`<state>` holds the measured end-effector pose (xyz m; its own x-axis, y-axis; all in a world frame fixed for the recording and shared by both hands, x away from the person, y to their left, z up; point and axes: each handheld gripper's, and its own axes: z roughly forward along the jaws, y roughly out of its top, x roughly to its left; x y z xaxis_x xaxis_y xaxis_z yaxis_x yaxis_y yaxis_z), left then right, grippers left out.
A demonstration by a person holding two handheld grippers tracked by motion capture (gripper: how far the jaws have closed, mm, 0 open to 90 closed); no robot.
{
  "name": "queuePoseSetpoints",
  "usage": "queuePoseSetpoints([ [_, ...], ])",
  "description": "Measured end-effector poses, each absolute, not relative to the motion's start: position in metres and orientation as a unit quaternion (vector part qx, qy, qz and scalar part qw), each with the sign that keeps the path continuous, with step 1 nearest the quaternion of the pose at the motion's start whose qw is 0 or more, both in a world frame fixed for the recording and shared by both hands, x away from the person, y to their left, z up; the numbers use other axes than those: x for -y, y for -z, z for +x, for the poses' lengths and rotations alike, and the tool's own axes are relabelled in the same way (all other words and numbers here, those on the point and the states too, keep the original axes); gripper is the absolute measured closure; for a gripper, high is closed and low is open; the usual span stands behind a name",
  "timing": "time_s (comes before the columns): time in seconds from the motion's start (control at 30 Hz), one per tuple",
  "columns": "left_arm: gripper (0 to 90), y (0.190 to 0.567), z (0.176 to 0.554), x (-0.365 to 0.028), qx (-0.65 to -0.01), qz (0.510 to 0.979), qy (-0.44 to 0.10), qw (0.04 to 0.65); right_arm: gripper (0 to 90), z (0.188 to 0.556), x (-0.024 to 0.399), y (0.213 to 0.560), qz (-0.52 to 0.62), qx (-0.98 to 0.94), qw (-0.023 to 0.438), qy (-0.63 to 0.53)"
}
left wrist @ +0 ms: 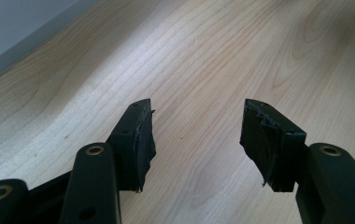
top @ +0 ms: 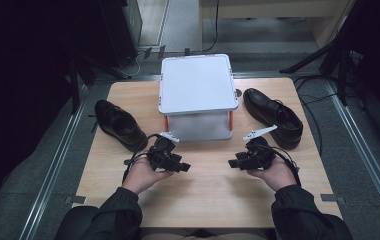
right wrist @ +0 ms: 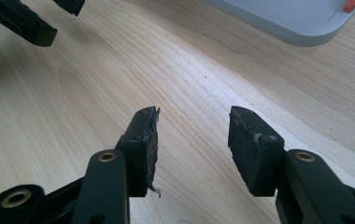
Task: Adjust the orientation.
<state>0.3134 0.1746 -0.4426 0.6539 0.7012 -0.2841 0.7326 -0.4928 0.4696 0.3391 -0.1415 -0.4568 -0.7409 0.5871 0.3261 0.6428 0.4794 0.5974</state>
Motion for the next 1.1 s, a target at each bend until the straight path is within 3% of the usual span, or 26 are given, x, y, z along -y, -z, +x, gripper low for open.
queuePoseSetpoints([
  [0.63, 47.7, 0.434, 0.312, -0.209, -0.457, 0.844, 0.024, 0.278, 52.2, 0.342, 0.131, 0.456, -0.334, 0.867, 0.064, 0.364],
  [1.1, 51.5, 0.401, 0.331, -0.235, -0.477, 0.843, 0.016, 0.249, 52.2, 0.343, 0.126, 0.463, -0.331, 0.876, 0.09, 0.339],
])
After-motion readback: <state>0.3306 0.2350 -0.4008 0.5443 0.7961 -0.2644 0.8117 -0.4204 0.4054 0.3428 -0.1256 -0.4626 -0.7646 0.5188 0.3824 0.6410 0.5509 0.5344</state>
